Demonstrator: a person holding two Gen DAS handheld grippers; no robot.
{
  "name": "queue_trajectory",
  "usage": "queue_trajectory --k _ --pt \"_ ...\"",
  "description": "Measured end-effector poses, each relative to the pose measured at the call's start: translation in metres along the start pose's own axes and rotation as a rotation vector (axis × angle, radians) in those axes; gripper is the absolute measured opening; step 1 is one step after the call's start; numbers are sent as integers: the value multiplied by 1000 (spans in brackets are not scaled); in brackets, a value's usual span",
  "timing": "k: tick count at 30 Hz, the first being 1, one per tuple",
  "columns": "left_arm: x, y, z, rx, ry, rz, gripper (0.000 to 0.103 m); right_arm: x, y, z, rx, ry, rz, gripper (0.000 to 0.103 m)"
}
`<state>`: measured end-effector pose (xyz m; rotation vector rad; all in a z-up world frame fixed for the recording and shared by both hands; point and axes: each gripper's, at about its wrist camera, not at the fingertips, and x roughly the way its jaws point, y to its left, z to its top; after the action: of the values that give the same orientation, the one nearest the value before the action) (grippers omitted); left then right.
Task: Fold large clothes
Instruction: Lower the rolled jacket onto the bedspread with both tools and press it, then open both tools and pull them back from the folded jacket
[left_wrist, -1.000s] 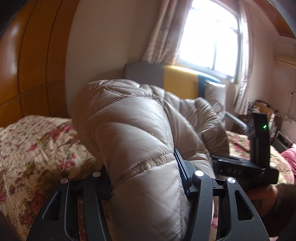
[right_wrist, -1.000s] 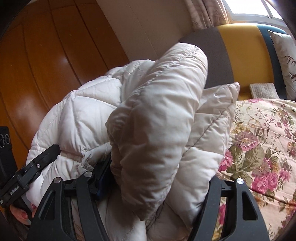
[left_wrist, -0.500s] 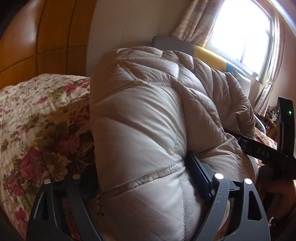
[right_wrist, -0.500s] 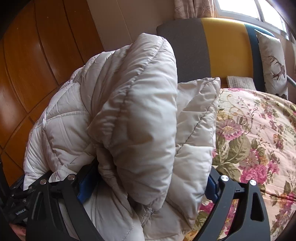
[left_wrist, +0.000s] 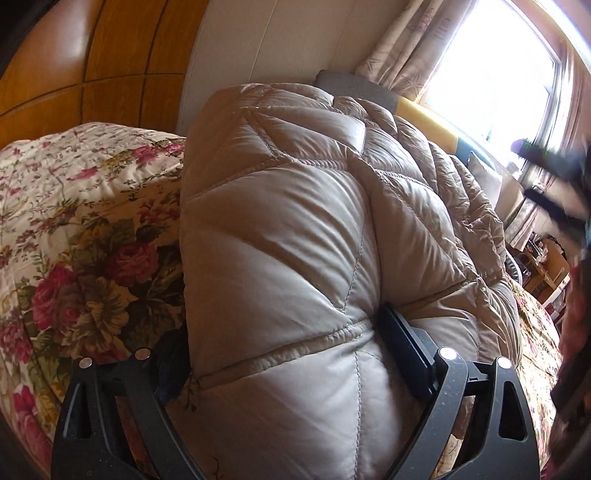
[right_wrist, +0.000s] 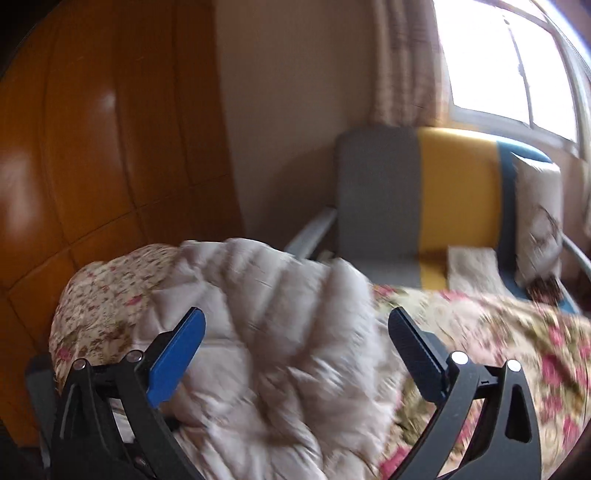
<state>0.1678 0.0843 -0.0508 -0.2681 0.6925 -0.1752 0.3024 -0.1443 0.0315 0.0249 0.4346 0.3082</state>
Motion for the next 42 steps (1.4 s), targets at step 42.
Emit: queue_trajectory --k 42 --pt "57 -11 89 3 67 176 100 74 9 -49 31 196 -186 101"
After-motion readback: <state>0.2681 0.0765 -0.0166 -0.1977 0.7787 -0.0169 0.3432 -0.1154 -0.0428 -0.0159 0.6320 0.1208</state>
